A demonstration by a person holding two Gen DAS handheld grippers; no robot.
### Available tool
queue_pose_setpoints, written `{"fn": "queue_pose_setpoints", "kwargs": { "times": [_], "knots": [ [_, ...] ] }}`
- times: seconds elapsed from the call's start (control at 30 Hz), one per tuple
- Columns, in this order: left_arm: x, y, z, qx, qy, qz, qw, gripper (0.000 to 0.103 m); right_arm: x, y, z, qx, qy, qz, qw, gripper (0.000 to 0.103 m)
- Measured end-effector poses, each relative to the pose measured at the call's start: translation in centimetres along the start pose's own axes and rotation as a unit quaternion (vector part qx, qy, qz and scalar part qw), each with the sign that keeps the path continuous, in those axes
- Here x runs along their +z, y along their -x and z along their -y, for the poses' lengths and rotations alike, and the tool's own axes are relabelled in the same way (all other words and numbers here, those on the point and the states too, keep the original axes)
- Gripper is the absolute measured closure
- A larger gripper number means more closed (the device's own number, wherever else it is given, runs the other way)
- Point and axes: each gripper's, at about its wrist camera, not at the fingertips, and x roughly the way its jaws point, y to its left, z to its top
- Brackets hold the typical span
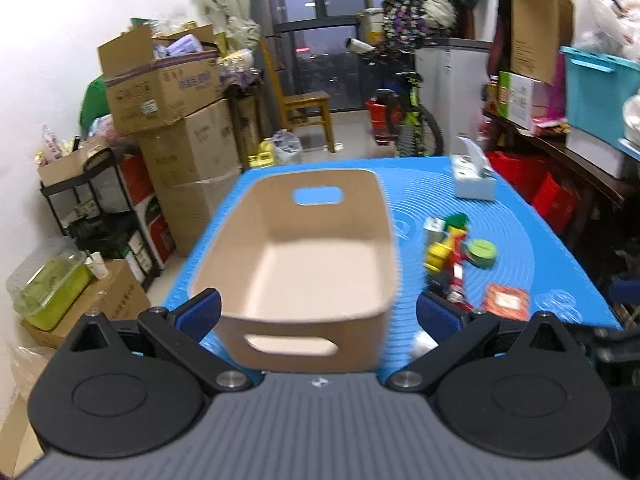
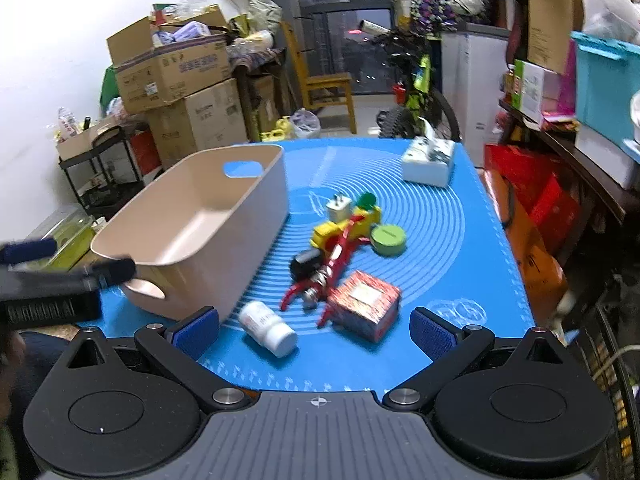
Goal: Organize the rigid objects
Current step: 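Grasp the basket rim with the left gripper while the right gripper approaches the pill bottle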
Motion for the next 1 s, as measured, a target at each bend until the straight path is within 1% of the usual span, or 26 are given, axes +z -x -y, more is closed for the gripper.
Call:
{"fn": "queue_pose_setpoints", "kwargs": {
  "times": [0.17, 0.3, 0.43, 0.47, 0.5, 0.57, 0.63, 0.7, 0.73, 0.8, 0.83, 0.9, 0.97, 1.0],
  "knots": [
    [1.1, -3.4, -3.3, 0.033, 0.008, -0.022, 0.9992, 0.001, 1.1, -2.4, -1.1, 0.013, 0.009, -0.01, 1.0, 0.003],
    [1.4, -6.3, -6.6, 0.051, 0.033, -0.042, 0.9973, 0.001, 1.6, -4.9, -2.0, 0.023, 0.021, -0.026, 0.999, 0.003],
    [0.9, -9.0, -9.1, 0.049, 0.058, -0.067, 0.9948, 0.004, 1.8, -7.7, -3.2, 0.03, 0.047, -0.045, 0.997, 0.004],
    [1.0, -9.7, -9.5, 0.048, 0.062, -0.073, 0.9943, 0.013, 1.8, -8.4, -3.5, 0.028, 0.055, -0.051, 0.997, 0.005],
    [0.9, -10.4, -9.9, 0.047, 0.065, -0.081, 0.9935, 0.017, 1.8, -9.1, -3.6, 0.027, 0.061, -0.056, 0.996, 0.005],
    [0.8, -11.8, -10.6, 0.041, 0.072, -0.092, 0.9923, 0.018, 1.7, -10.4, -4.0, 0.026, 0.07, -0.066, 0.995, 0.006],
    [0.6, -12.6, -11.2, 0.03, 0.078, -0.096, 0.9918, 0.022, 1.5, -11.6, -4.3, 0.022, 0.077, -0.076, 0.994, 0.007],
    [0.2, -13.4, -11.4, 0.022, 0.075, -0.103, 0.9916, 0.034, 1.3, -12.6, -4.4, 0.021, 0.078, -0.087, 0.993, 0.008],
    [0.0, -13.6, -11.4, 0.018, 0.073, -0.106, 0.9915, 0.037, 1.2, -13.1, -4.5, 0.02, 0.079, -0.091, 0.992, 0.008],
    [-0.4, -14.3, -11.7, 0.005, 0.074, -0.112, 0.9909, 0.052, 0.8, -13.9, -4.7, 0.019, 0.086, -0.101, 0.991, 0.009],
    [-0.7, -14.5, -11.9, -0.001, 0.078, -0.117, 0.9901, 0.057, 0.6, -14.3, -4.8, 0.018, 0.09, -0.106, 0.99, 0.009],
    [-1.0, -14.9, -12.3, -0.009, 0.088, -0.128, 0.9878, 0.076, 0.2, -14.9, -5.1, 0.016, 0.099, -0.116, 0.988, 0.009],
    [-1.2, -15.1, -12.5, -0.02, 0.099, -0.134, 0.9859, 0.077, -0.1, -15.4, -5.3, 0.013, 0.107, -0.124, 0.986, 0.01],
    [-1.1, -15.2, -12.7, -0.025, 0.103, -0.134, 0.9854, 0.081, -0.2, -15.6, -5.4, 0.011, 0.11, -0.127, 0.986, 0.01]
  ]
}}
